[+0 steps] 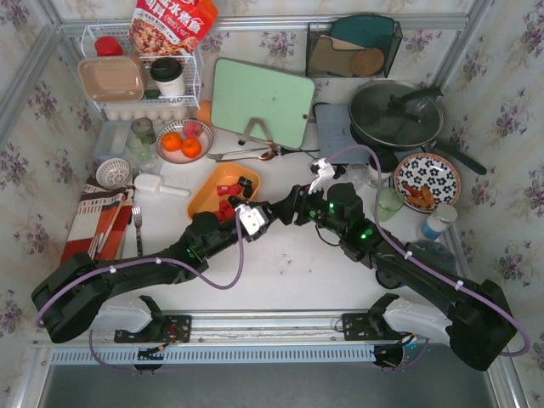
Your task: Mix the coffee capsules in the storage basket
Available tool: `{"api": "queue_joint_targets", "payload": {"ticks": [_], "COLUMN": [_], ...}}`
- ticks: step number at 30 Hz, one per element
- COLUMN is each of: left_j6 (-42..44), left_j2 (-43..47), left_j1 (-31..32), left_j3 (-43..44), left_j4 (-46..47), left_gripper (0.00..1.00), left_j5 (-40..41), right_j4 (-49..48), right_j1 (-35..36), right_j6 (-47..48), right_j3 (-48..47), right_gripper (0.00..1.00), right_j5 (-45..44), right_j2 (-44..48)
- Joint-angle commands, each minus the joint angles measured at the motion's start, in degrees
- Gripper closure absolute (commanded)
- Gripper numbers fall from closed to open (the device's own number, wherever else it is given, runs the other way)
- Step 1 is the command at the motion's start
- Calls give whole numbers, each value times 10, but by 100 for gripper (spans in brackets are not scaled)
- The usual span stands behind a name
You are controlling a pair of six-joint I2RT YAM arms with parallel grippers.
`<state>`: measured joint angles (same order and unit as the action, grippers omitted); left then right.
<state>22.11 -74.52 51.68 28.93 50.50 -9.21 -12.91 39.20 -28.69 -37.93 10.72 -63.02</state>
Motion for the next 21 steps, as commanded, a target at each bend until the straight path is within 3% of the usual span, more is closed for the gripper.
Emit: {"api": "queue_joint_targets", "payload": {"ticks": [1,5,10,14,21], "left_j6": [-18,-94,-252,-351,-379], "left_j2": [6,8,1,-11,-24], "left_j1": [-1,-18,-80,-134,-175], "left_j3": [8,47,107,126,131], "left_j4": [-21,-105,-297,-404,-437], "left_gripper": [77,79,80,76,70], "left_j5": [71,200,359,376,389], "right_j4": [56,106,134,139,165], "right_j1": [0,0,0,0,0], "right_j6": [32,57,72,70,72], "right_j3": [-21,-34,-33,-23,-23], "right_gripper": [41,41,41,41,41], "right_j5": [-96,-164,-200,-230,-282], "right_j2": [23,33,33,25,-29]}}
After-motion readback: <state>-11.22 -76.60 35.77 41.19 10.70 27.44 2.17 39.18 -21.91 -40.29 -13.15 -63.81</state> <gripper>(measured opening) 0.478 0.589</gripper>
